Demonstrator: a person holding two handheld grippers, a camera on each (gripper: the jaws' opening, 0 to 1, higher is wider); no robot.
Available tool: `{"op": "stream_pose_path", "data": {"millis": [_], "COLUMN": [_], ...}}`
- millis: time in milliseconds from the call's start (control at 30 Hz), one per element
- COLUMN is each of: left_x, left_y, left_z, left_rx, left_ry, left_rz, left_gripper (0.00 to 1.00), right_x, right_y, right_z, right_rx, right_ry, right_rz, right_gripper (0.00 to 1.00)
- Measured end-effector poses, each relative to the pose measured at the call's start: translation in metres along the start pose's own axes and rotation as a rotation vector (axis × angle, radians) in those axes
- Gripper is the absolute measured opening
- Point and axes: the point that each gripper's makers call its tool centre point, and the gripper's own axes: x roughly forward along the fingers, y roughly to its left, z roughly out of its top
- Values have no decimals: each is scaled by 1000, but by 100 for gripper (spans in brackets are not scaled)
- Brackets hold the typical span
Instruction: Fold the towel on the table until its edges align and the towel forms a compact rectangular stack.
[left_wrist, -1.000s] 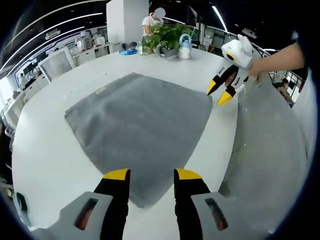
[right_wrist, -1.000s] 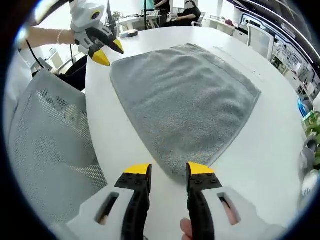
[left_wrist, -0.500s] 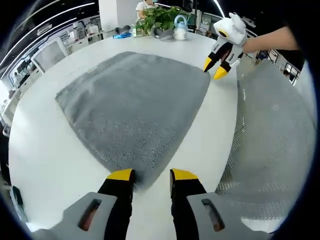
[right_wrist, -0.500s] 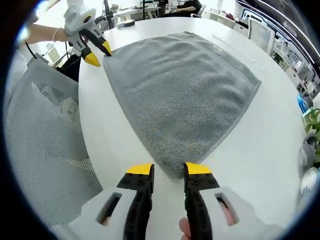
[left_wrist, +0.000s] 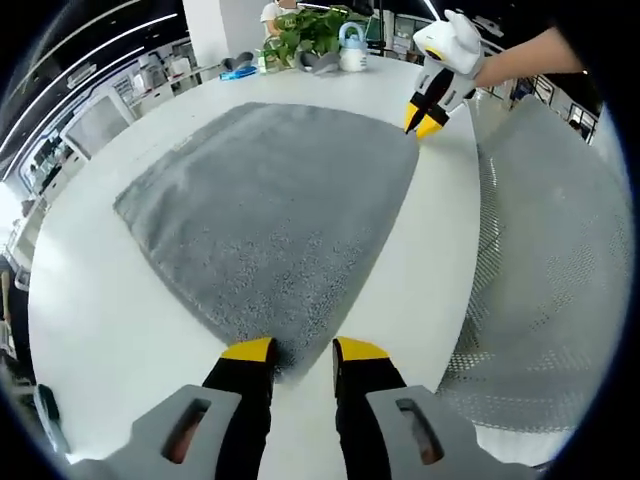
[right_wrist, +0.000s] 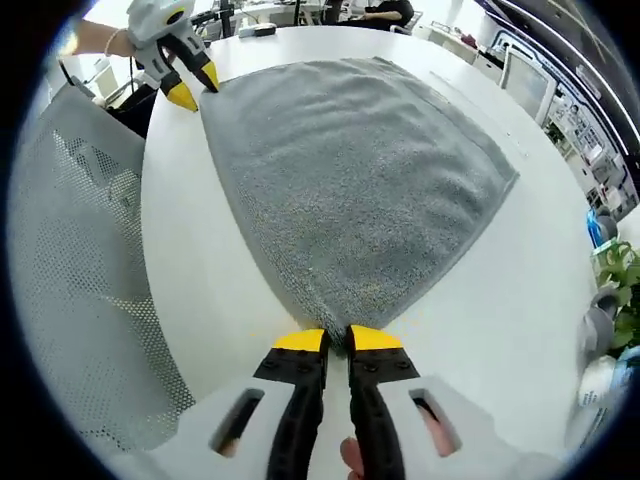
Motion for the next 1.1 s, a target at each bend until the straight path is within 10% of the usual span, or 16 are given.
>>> {"op": "stream_pose_path", "data": {"millis": [467, 1100], "left_x": [-10, -43], "left_y": [2, -15], "left_z": [-8, -7], "left_rx": [88, -49], "left_ry": [28, 19], "left_rz": [62, 49], "left_gripper": [5, 3], "right_x": [-5, -44], "right_y": [8, 29], "right_z": [-1, 2], "right_rx": [17, 139], "right_ry": [8, -70], "right_rz": [-6, 4], "right_gripper": [0, 0]}}
